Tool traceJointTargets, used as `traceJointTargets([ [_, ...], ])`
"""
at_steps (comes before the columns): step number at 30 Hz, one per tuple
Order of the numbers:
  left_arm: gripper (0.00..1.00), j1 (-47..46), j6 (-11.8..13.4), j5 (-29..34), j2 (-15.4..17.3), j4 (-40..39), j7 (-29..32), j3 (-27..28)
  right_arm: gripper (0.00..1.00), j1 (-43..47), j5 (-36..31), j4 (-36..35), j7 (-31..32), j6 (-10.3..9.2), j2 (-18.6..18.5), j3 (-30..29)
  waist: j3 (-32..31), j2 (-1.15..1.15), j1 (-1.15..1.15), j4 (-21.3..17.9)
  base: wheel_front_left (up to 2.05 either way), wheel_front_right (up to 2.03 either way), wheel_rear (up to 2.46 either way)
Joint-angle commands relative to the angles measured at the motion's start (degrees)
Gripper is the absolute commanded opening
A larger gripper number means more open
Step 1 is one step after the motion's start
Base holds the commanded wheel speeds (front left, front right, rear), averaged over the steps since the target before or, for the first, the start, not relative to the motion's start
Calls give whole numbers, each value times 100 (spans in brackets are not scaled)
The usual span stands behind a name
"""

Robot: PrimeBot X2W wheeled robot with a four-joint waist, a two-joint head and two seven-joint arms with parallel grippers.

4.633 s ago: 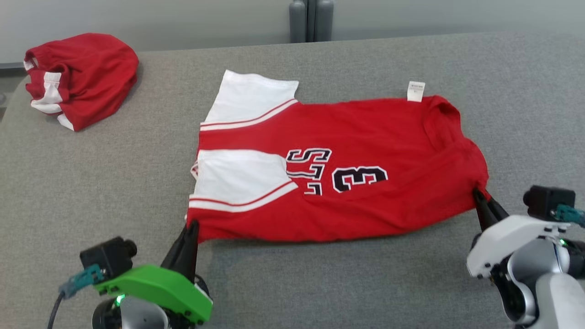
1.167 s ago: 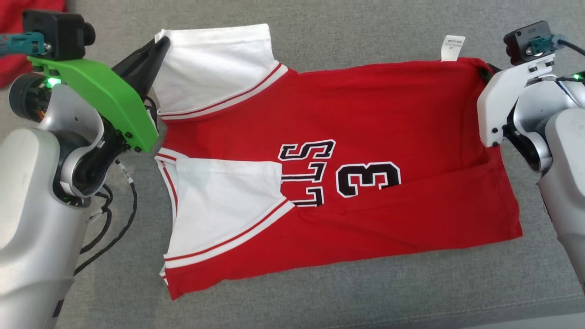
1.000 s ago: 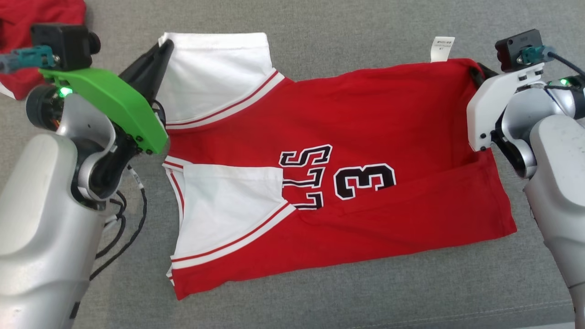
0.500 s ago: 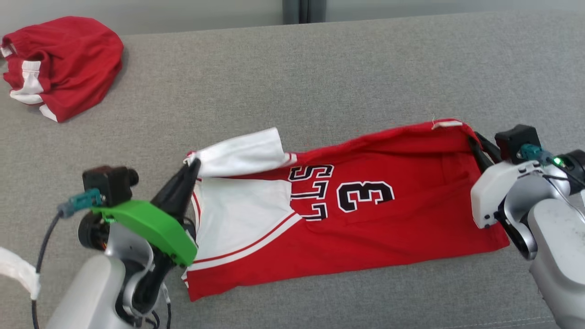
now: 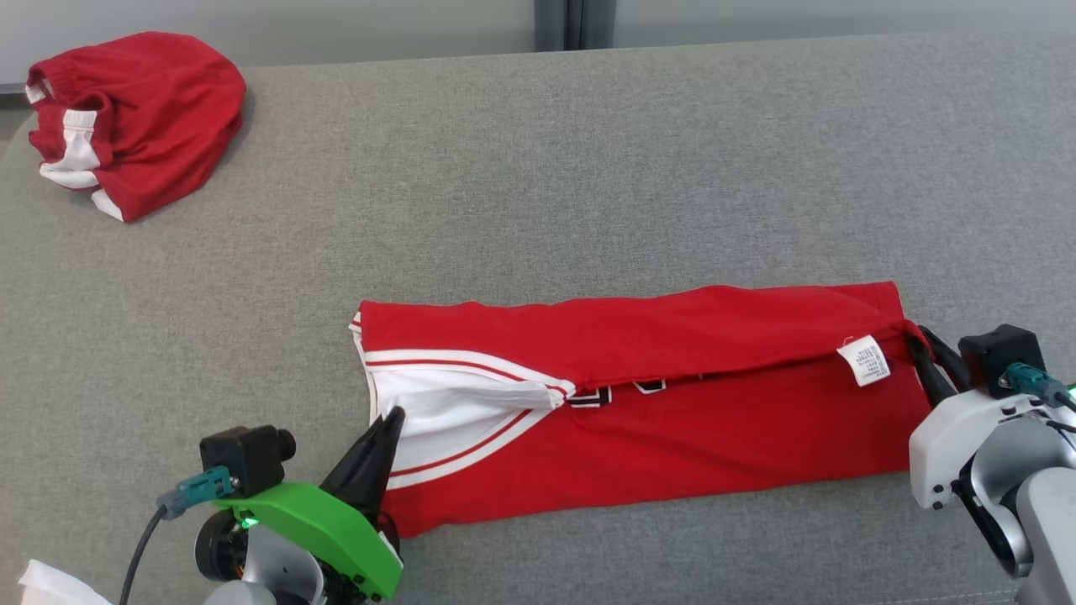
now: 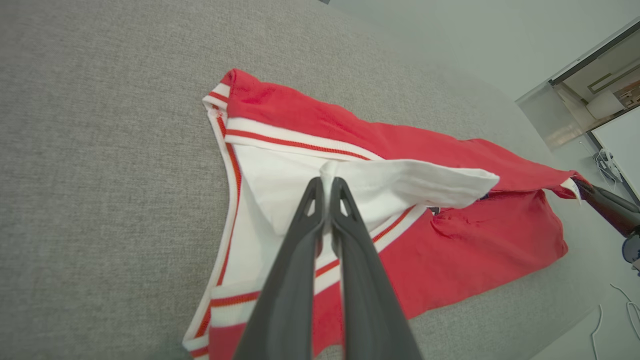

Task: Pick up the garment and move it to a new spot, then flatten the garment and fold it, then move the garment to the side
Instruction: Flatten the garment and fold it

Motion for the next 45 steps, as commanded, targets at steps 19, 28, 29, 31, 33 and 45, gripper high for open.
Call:
traceJointTargets([
  [19, 56, 549, 152, 169, 103, 66, -243, -124, 100, 684, -228, -215, -262, -10, 691, -736, 26, 0, 0, -123, 0, 0, 0],
  [28, 100, 580, 401, 395, 4, -206, -886, 121, 100, 1078, -174, -558, -417, -10, 1050, -1246, -116, 0, 0, -105, 0, 0, 0],
  [29, 100, 543, 458, 429, -11, -220, -967, 162, 100, 1107, -157, -613, -415, -10, 1088, -1319, -135, 0, 0, -99, 0, 0, 0],
  [31, 100, 448, 532, 499, -61, -200, -1107, 194, 100, 1132, -107, -706, -362, -10, 1176, -1452, -169, 0, 0, -89, 0, 0, 0],
  [33, 100, 325, 631, 621, -154, -127, -1277, 216, 100, 1073, -74, -752, -301, -10, 1253, -1568, -214, 0, 0, -73, 0, 0, 0],
  [45, 100, -83, 906, 860, -548, 396, -1716, 198, 100, 424, 658, 98, 987, -10, 1122, -1482, -334, 0, 0, 187, 0, 0, 0],
])
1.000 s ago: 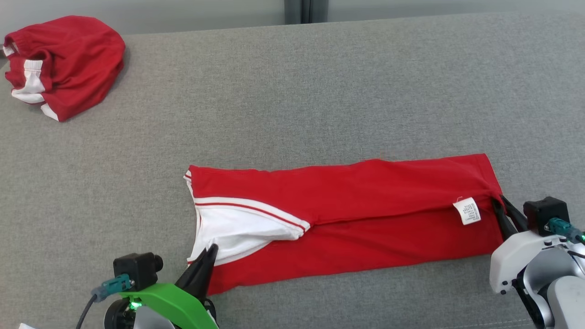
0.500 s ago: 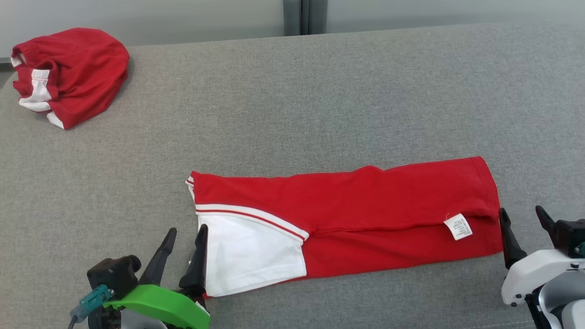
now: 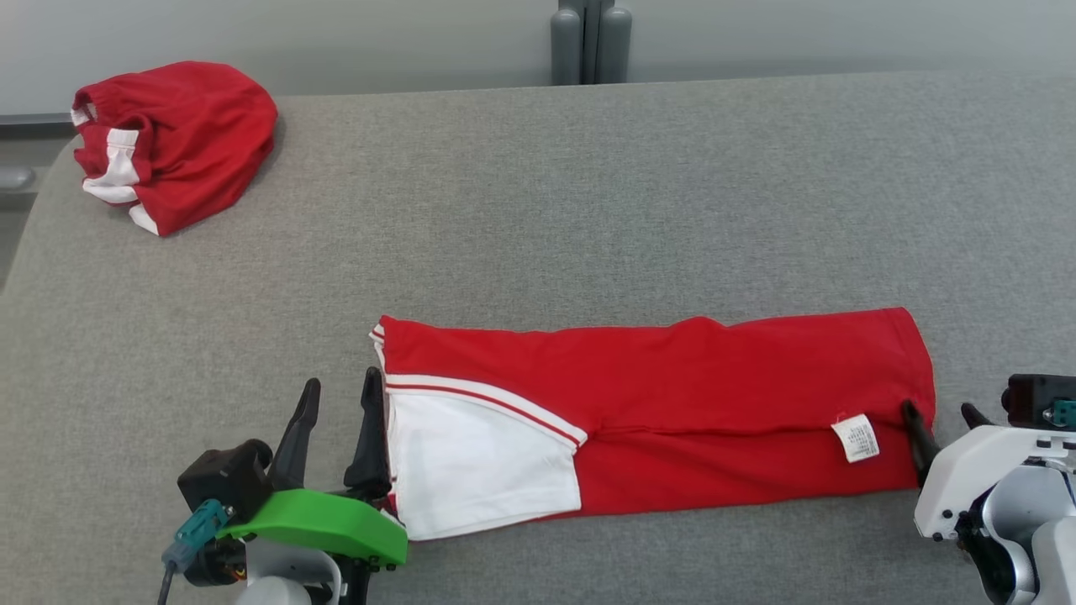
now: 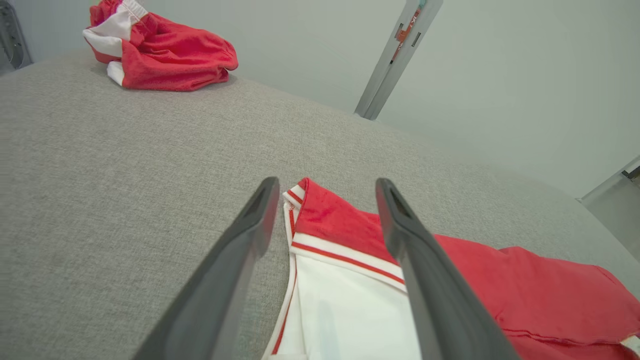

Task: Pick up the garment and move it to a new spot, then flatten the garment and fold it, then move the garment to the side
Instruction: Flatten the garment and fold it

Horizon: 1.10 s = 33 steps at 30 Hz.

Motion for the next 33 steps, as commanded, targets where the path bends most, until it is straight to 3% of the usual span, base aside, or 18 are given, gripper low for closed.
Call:
traceJointTargets([
  [1, 100, -93, 21, -7, 5, 36, -1, 7, 100, -97, 121, 175, 144, -8, -76, 57, 12, 0, 0, 104, 0, 0, 0],
  [10, 100, -115, 85, -40, 42, 91, -47, 85, 98, -402, 317, 1038, 378, -8, -479, 480, 90, 0, 0, 303, 0, 0, 0],
  [11, 100, -109, 88, -41, 46, 94, -49, 86, 53, -426, 339, 1101, 386, -8, -502, 529, 84, 0, 0, 307, 0, 0, 0],
  [13, 100, -91, 99, -39, 49, 99, -45, 77, 31, -482, 384, 1240, 423, -8, -546, 621, 60, 0, 0, 308, 0, 0, 0],
  [15, 100, -86, 110, -5, 61, 104, -47, 57, 0, -538, 442, 1352, 423, -9, -591, 680, 24, 0, 0, 294, 0, 0, 0],
  [28, 100, -19, 138, 66, 157, 96, 102, -80, 0, -487, 672, 1412, -74, -11, -957, 87, -273, 0, 0, -47, 0, 0, 0],
  [33, 100, 28, 162, 81, 222, 83, 151, -97, 0, -393, 845, 1199, -128, -10, -868, -25, -324, 0, 0, -180, 0, 0, 0],
])
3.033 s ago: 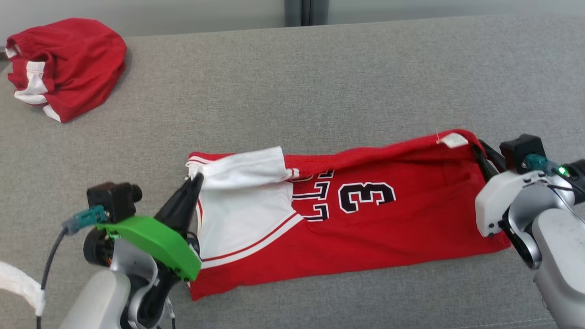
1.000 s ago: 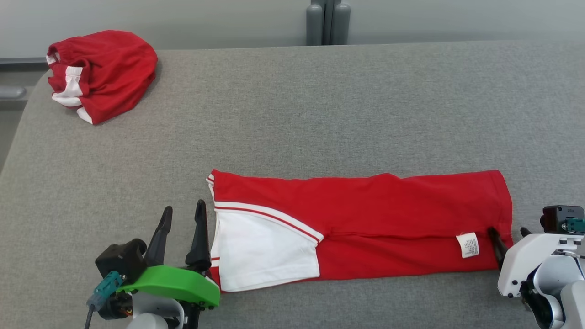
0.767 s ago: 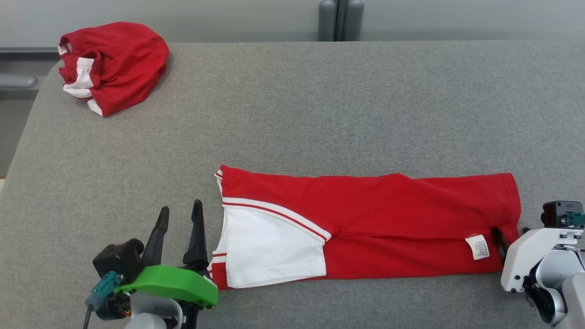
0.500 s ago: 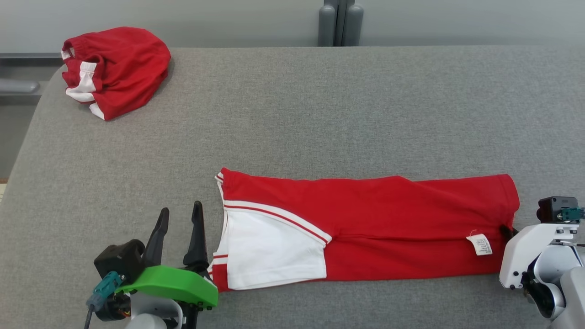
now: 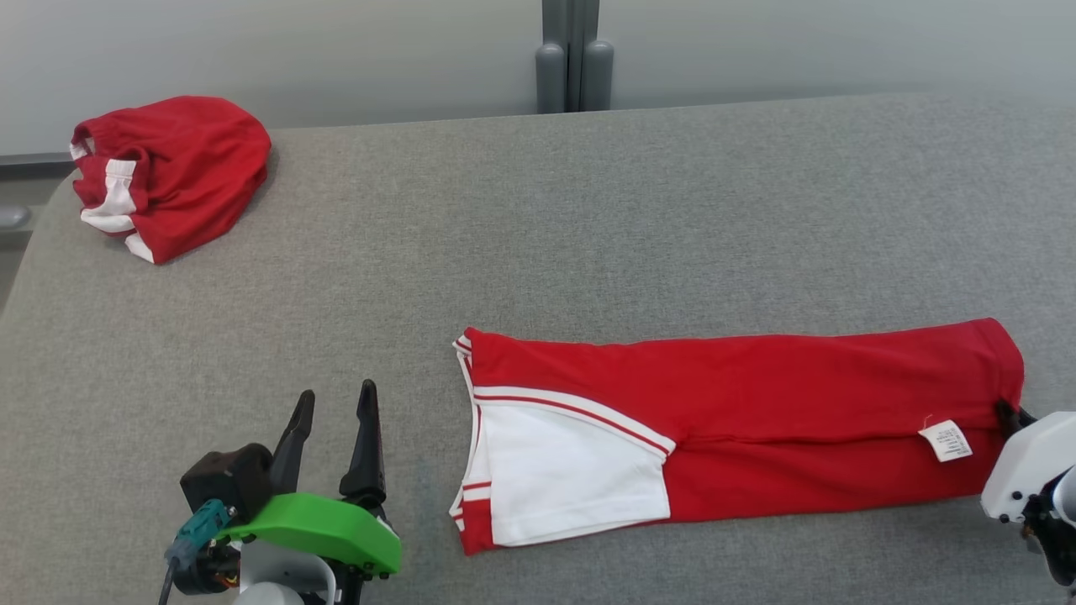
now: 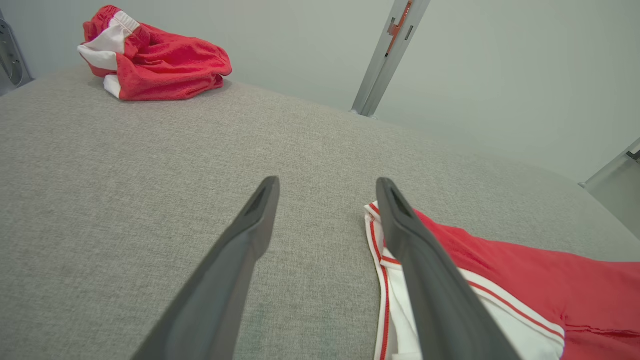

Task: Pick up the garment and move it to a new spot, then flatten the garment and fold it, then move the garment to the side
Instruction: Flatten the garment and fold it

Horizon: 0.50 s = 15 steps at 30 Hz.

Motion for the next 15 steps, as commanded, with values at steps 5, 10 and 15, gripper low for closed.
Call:
traceJointTargets([
  [5, 100, 93, 52, 12, 87, -26, 65, 2, 0, 162, 398, -675, 36, -11, 240, 407, -103, 0, 0, -122, 0, 0, 0],
  [10, 100, 87, 66, 0, 109, -63, 116, -19, 0, 307, 963, -1638, 297, -10, 543, 976, -138, 0, 0, -120, 0, 0, 0],
  [15, 100, 28, 42, -21, 102, -73, 135, -55, 0, 418, 1378, -2361, 573, -9, 789, 1645, -170, 0, 0, -11, 0, 0, 0],
])
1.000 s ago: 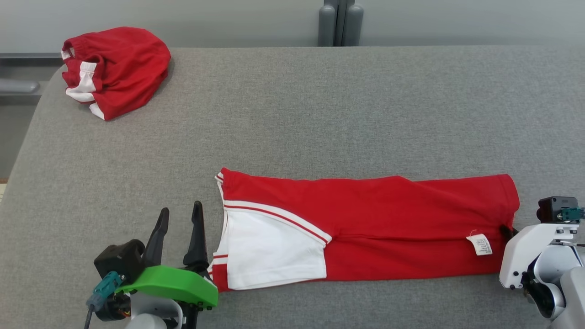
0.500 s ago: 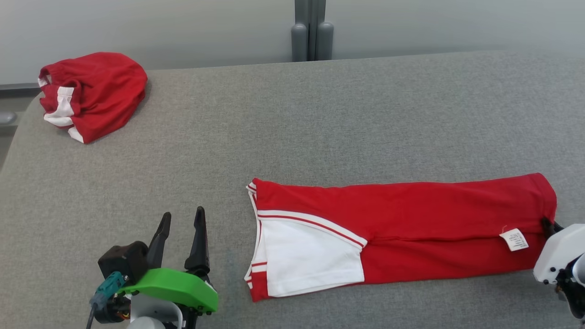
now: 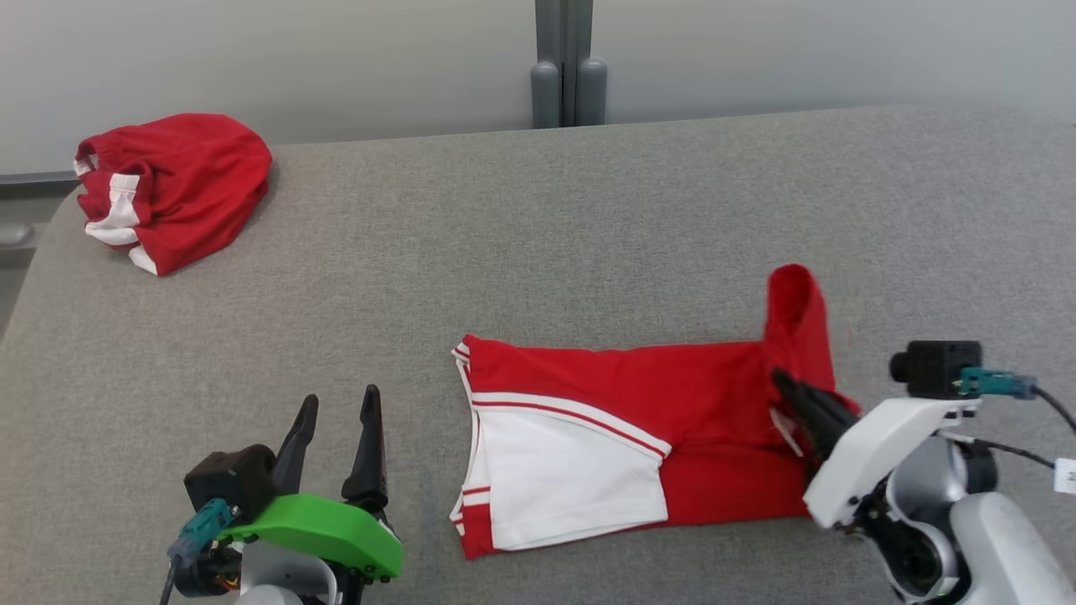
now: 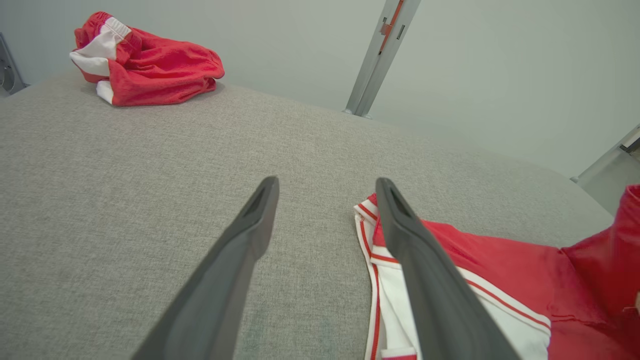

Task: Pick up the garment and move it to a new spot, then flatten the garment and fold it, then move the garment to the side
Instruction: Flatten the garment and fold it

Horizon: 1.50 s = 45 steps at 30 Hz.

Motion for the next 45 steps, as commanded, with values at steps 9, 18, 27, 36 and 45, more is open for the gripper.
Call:
traceJointTargets([
  [9, 100, -159, -44, -35, -34, 41, -46, -37, 0, -262, 451, -53, 103, -4, 510, 1236, 28, 0, 0, 315, 0, 0, 0],
  [18, 100, -356, -128, -56, -110, 149, -146, -47, 0, -847, 692, 957, -247, -3, 838, 2026, 176, 0, 0, 594, 0, 0, 0],
  [27, 100, -505, -169, -73, -172, 277, -257, -46, 0, -1519, 1059, 2047, -694, -3, 911, 2563, 297, 0, 0, 720, 0, 0, 0],
  [36, 100, -582, -216, -104, -228, 396, -276, -98, 100, -1976, 1749, 2597, -1087, -2, 918, 3358, 345, 0, 0, 702, 0, 0, 0],
  [45, 100, -637, -242, -106, -266, 459, -288, -171, 100, -2309, 2032, 2795, -1810, -3, 915, 3601, 337, 0, 0, 623, 0, 0, 0],
])
